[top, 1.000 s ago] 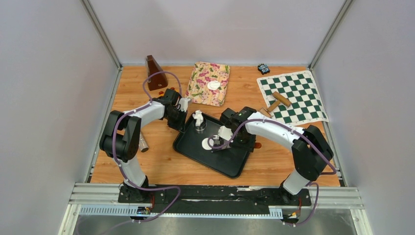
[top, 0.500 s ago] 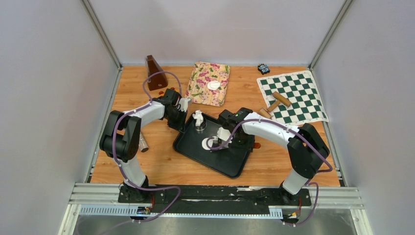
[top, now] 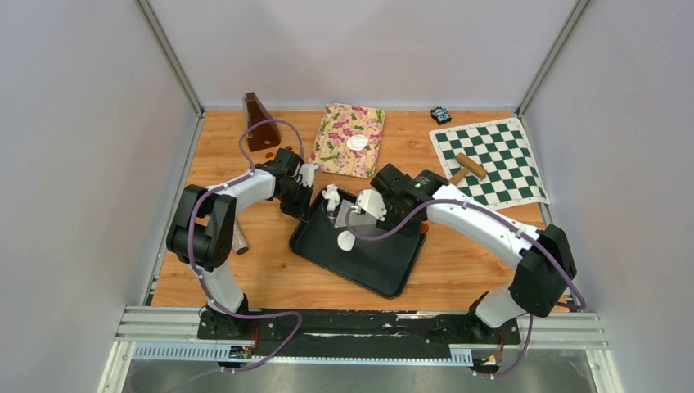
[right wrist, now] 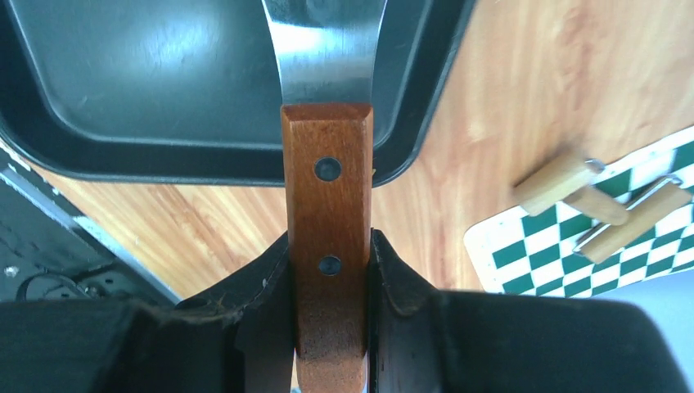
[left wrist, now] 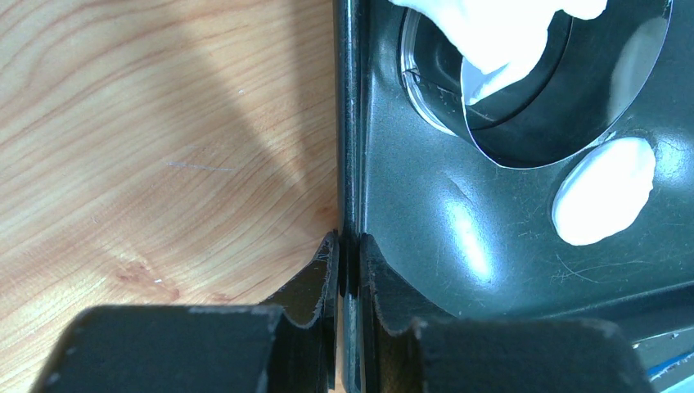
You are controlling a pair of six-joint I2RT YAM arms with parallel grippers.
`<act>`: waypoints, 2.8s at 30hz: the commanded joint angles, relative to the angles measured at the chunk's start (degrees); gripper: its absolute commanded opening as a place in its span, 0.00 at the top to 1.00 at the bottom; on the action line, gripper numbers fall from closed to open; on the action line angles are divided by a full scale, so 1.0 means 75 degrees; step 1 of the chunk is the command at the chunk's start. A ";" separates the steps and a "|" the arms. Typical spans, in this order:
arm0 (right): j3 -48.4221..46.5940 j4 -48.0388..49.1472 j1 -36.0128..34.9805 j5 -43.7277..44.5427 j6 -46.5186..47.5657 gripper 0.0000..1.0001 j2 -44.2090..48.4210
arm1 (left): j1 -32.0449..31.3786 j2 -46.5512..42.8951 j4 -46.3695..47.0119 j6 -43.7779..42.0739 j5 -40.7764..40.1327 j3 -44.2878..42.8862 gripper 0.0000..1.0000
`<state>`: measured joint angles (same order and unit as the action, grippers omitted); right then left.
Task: Roll out the dumpling wrappers from the dough
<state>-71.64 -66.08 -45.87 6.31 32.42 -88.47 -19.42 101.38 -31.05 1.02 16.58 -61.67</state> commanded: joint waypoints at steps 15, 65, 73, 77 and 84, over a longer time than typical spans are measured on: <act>0.1767 0.0345 0.0291 0.0114 0.0405 1.00 0.0918 | -0.0024 0.0284 -0.0068 -0.0197 -0.0682 0.0032 1.00; 0.1282 0.1711 -0.0400 0.0342 -0.0018 1.00 0.0029 | -0.0023 0.0211 -0.0056 -0.0180 -0.0766 0.0042 1.00; 0.1443 0.1264 -0.0233 0.0410 0.0126 1.00 0.0334 | -0.0024 0.0204 -0.0062 -0.0187 -0.0758 0.0044 1.00; 0.1985 0.0881 -0.0087 0.0299 0.0276 1.00 0.0735 | -0.0024 0.0186 -0.0067 -0.0187 -0.0740 0.0054 1.00; 0.2642 0.0807 -0.0084 0.0417 0.0126 1.00 0.0607 | -0.0024 0.0237 -0.0078 -0.0192 -0.0778 0.0017 1.00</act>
<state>-53.08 -59.53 -46.61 8.86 33.74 -83.81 -19.49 101.38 -31.31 1.06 15.92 -61.89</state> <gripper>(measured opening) 0.283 0.151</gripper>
